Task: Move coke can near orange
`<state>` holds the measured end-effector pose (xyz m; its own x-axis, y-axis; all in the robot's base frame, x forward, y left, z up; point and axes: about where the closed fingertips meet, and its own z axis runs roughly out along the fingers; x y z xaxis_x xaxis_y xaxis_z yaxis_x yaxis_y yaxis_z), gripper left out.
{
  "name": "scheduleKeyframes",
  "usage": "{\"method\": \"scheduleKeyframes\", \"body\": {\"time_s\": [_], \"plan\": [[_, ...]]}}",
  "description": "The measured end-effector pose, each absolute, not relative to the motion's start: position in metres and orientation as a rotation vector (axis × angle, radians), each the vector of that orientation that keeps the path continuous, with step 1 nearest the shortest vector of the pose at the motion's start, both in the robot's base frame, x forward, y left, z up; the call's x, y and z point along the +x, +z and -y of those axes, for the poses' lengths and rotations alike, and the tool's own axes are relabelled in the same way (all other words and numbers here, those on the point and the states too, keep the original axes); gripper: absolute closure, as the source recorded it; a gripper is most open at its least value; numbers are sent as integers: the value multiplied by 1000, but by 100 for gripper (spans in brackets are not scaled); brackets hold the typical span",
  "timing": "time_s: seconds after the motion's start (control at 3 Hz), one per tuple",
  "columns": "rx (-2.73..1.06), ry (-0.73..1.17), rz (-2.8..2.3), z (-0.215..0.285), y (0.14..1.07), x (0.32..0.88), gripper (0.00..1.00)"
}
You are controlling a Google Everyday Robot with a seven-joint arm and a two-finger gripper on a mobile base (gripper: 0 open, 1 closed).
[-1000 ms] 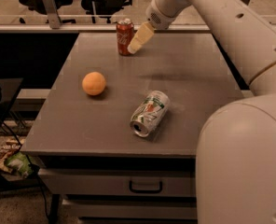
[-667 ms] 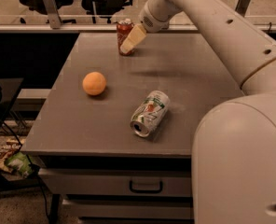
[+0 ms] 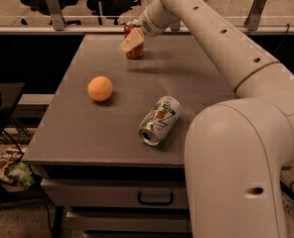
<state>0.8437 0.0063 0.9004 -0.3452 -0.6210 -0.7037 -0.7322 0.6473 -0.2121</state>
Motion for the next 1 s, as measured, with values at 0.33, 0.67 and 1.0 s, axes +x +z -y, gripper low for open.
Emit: {"method": "scheduleKeyframes", "body": {"time_s": [0.33,0.67,1.0], "plan": [[-1037,210,-2061,-17,899,853,0],[-1029,250,-2056,-23,897,857,18],[-1038,290,-2049,-23,899,855,42]]}}
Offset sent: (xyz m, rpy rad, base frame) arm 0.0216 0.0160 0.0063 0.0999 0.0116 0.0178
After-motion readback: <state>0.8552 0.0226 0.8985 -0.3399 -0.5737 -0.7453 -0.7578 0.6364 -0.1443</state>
